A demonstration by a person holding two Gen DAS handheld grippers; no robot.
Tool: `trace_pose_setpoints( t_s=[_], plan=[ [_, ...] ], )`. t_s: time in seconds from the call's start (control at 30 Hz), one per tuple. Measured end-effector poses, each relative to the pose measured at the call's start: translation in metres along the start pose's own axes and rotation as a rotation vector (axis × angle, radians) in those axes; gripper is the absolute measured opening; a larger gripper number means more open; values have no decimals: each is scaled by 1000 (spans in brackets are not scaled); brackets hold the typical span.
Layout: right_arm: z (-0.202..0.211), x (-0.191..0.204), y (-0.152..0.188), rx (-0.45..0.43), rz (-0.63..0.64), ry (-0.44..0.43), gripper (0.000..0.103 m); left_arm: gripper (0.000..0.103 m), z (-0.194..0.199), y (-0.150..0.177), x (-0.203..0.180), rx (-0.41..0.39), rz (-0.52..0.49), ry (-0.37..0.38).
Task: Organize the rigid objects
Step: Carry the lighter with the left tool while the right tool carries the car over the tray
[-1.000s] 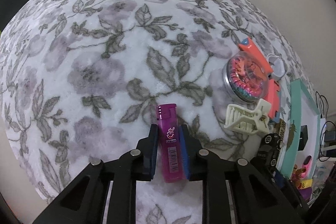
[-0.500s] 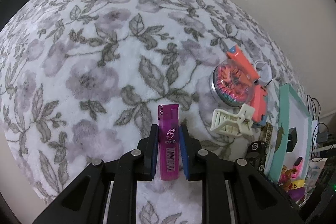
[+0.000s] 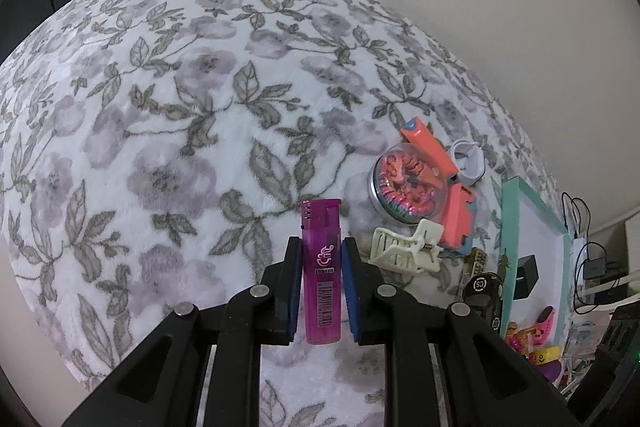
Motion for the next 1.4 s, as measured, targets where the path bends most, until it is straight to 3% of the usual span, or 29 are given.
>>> trace_pose_setpoints(
  t_s=[0.23,0.37,0.47,0.57,0.83,1.07,1.4],
  plan=[
    [39,-16,-22,-119,-17,28,29,20,17,-4,-40,-36,-65,21],
    [66,-37,-41,-202,-3,147,29,20,22,-8,-86,-42,-139,72],
    [79,-61,-56,-239,-70,149,29,20,18,-9,-120,-33,-178,115],
    [87,-86,-67,-271,-109,213,29,20,9,-8,-150,-19,-208,151],
    [87,-144,-82,-303,-238,236,29,20,-28,6,-215,3,-308,230],
    [87,-186,-81,-306,-298,269,29,20,-63,17,-242,21,-362,281],
    [54,-215,-75,-258,-327,281,29,20,-95,13,-266,-17,-440,259]
  ],
)
Point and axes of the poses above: each gripper's, at about its wrist camera, not at the fingertips, and z roughly against the way its jaws point, x to its left, y to its underside, the point moved 6 cm from there along -z, roughly the way its jaws point, and after that the axes turned 7 degrees about y, right-handed, at the moved point
